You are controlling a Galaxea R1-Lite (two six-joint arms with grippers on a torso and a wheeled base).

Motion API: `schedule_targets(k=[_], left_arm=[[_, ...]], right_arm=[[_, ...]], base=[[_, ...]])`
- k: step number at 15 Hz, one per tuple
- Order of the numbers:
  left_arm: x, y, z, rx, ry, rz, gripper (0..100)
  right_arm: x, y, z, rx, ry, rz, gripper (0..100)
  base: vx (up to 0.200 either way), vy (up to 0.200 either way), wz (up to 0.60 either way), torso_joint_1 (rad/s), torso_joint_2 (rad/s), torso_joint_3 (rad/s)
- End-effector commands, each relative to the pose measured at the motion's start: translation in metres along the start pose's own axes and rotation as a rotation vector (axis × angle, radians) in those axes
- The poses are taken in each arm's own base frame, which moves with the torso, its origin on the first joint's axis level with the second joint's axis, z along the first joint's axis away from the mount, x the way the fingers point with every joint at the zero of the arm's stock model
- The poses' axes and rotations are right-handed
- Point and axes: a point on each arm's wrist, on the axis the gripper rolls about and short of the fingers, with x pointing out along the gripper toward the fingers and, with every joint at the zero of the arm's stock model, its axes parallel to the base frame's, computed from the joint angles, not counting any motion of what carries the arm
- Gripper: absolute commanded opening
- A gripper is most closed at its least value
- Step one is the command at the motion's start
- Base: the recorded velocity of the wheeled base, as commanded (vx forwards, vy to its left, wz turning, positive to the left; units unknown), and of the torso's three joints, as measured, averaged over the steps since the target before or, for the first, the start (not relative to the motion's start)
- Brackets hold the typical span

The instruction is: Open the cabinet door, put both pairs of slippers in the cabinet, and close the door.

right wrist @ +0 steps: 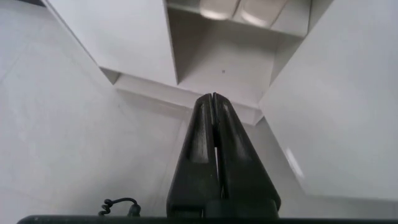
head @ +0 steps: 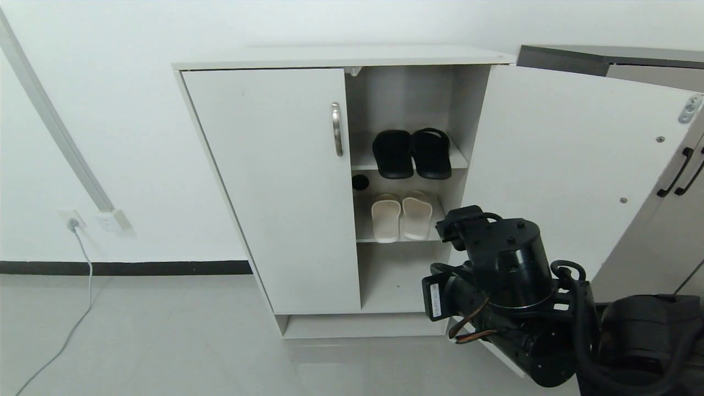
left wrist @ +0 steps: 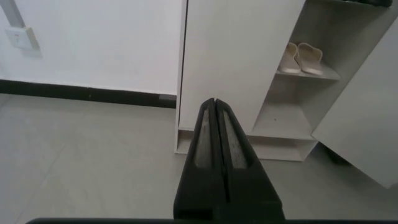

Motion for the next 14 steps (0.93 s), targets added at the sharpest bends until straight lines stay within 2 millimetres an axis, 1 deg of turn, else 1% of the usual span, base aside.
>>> schedule_targets(k=[1,7,10,11,14], left_arm=[[0.0,0.0,-0.0001,-0.001,0.0,0.001,0],[0.0,0.0,-0.0001,-0.001,0.0,0.001,0],[0.0,0.0,-0.0001,-0.001,0.0,0.001,0],[0.0,0.0,-0.0002,-0.001,0.002,0.001,0],[0.0,0.0,-0.0001,-0.001,0.0,0.001,0]], right_arm=[[0.002,0.0008,-0.0028,-0.006,0.009,-0.001,0],[0.0041,0.0015,-0.0056,-0.012,0.017,-0.005,0],[0.0073,0.0013,-0.0102,-0.02,0.031,-0.011,0],[0.0079,0.0012,-0.0099,-0.018,0.03,-0.012,0],[0.0079,0.0012,-0.0099,-0.018,0.03,-0.012,0]], base=[[0.0,0.0,0.0,0.0,0.0,0.0],[0.0,0.0,0.0,0.0,0.0,0.0],[0.0,0.0,0.0,0.0,0.0,0.0],[0.0,0.0,0.0,0.002,-0.16,-0.183],[0.0,0.0,0.0,0.017,-0.19,-0.33]])
